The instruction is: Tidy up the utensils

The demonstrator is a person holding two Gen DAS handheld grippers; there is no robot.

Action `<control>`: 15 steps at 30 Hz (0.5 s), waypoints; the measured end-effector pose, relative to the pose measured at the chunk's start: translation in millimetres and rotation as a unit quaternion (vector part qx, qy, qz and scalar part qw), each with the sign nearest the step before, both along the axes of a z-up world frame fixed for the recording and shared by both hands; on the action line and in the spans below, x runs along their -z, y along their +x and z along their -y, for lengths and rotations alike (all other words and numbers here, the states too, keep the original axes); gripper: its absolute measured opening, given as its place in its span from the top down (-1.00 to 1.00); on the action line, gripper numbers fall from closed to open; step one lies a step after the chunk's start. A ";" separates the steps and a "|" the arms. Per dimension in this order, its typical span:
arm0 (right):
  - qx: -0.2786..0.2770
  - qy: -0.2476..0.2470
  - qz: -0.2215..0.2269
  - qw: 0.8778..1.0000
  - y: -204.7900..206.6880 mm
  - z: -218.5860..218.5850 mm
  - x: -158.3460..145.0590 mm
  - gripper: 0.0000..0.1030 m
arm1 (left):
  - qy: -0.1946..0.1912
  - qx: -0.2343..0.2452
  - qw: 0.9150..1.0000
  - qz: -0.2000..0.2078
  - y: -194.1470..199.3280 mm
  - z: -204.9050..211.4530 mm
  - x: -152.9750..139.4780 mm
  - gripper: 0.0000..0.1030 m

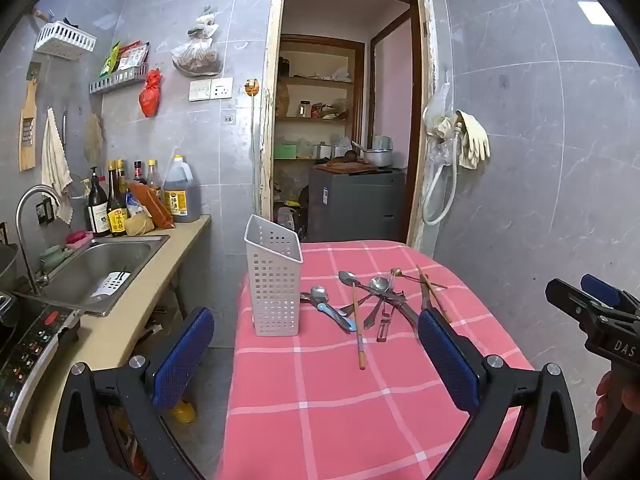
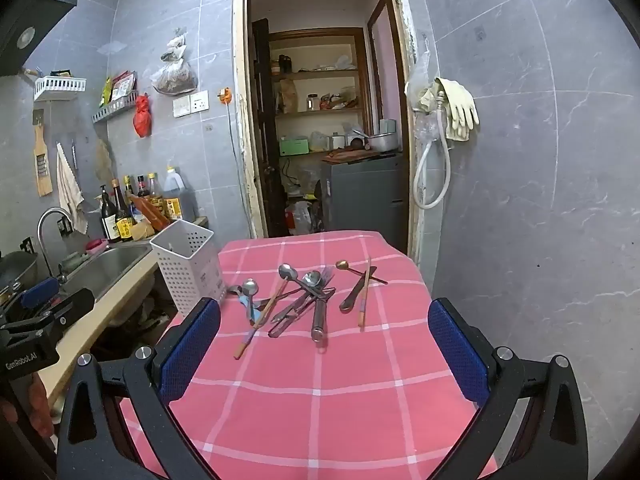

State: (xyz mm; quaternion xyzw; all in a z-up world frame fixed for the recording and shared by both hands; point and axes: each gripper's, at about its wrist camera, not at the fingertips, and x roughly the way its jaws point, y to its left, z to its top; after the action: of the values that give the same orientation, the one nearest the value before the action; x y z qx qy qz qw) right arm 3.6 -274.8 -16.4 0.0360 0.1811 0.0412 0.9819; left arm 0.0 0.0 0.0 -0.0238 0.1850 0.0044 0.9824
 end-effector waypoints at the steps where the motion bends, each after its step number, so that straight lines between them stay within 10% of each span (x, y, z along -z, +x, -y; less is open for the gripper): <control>1: 0.000 0.000 0.001 1.000 0.0 -0.4 0.1 -0.98 | 0.000 0.000 1.000 -0.001 0.1 0.0 0.0 -0.99; 15: -0.002 -0.003 0.001 1.000 -8.4 -11.0 2.6 -0.98 | -0.004 0.000 1.000 0.000 -2.3 -0.7 -2.9 -0.99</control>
State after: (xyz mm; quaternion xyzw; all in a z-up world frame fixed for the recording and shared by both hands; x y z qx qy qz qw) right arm -4.8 -263.8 -19.0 0.0324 0.1804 0.0427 0.9821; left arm -2.3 0.8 2.9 -0.0280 0.1853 0.0037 0.9823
